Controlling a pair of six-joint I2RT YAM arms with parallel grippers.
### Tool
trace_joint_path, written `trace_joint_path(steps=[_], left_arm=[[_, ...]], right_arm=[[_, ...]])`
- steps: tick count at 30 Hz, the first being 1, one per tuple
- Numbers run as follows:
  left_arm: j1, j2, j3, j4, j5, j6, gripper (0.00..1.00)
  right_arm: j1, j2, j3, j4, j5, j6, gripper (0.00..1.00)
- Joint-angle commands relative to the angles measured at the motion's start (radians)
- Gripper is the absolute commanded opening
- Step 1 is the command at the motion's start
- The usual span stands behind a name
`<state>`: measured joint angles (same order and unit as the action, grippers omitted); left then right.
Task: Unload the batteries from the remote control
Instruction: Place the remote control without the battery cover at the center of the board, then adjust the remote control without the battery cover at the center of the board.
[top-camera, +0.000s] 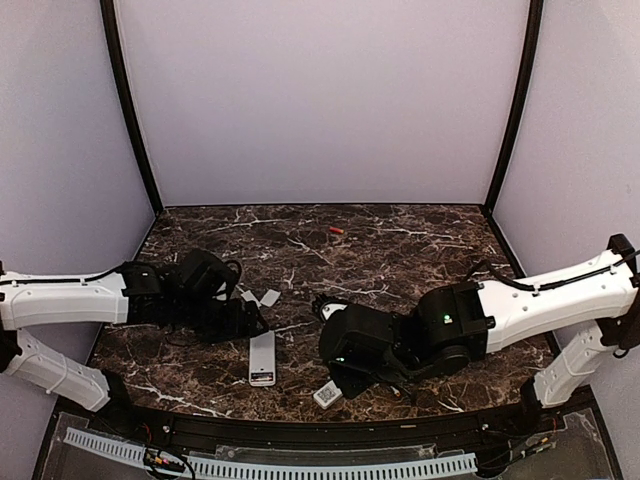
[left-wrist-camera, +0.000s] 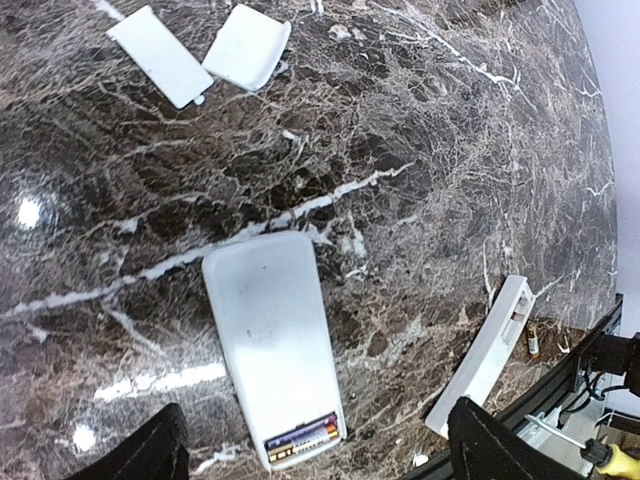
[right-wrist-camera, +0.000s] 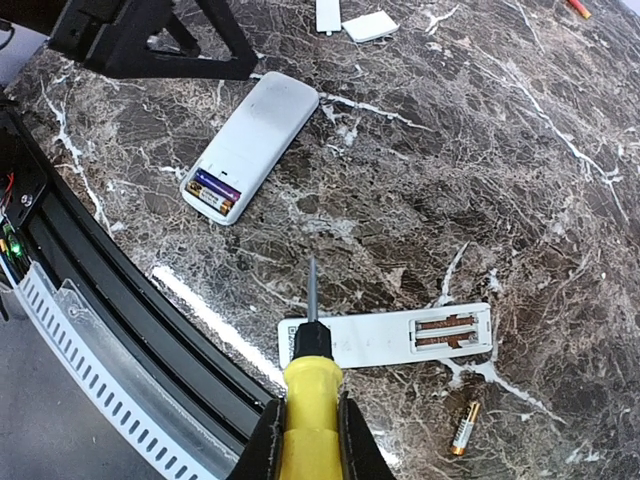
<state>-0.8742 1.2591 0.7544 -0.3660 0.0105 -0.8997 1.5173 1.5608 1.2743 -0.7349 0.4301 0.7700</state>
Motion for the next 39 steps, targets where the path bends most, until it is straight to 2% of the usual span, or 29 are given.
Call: trace_joint_path(steps=[1, 6, 9, 14, 23, 32, 39], left_arm=[[-0.006, -0.118, -0.051, -0.132, 0.031, -0.074, 0.90], [-0.014, -0.208, -0.141, -0.095, 0.188, -0.141, 0.89], [-0.075, -0.220, -0.216, -0.022, 0.234, -0.218, 0.88], [-0.143, -0.170, -0.268, 0.106, 0.277, -0.287, 0.87], [-0.177, -0.012, -0.266, 0.200, 0.285, -0.268, 0.88], [-0.201, 0.143, -0.185, 0.348, 0.256, -0.175, 0.88], [-0.236, 0.354, -0.014, 0.487, 0.279, -0.071, 0.87]], right_arm=[[-0.004, -0.024, -0.013, 0.057, 0.015, 0.028, 0.00], [-0.004, -0.022, -0.018, 0.072, 0.015, 0.066, 0.00], [-0.004, -0.026, -0.028, 0.092, 0.005, 0.109, 0.00], [-0.004, -0.029, -0.046, 0.118, -0.010, 0.163, 0.00], [-0.004, -0.056, -0.049, 0.101, 0.025, 0.182, 0.00], [-0.005, -0.089, -0.067, 0.076, 0.052, 0.219, 0.00], [-0.004, -0.099, -0.066, 0.042, 0.068, 0.250, 0.00]])
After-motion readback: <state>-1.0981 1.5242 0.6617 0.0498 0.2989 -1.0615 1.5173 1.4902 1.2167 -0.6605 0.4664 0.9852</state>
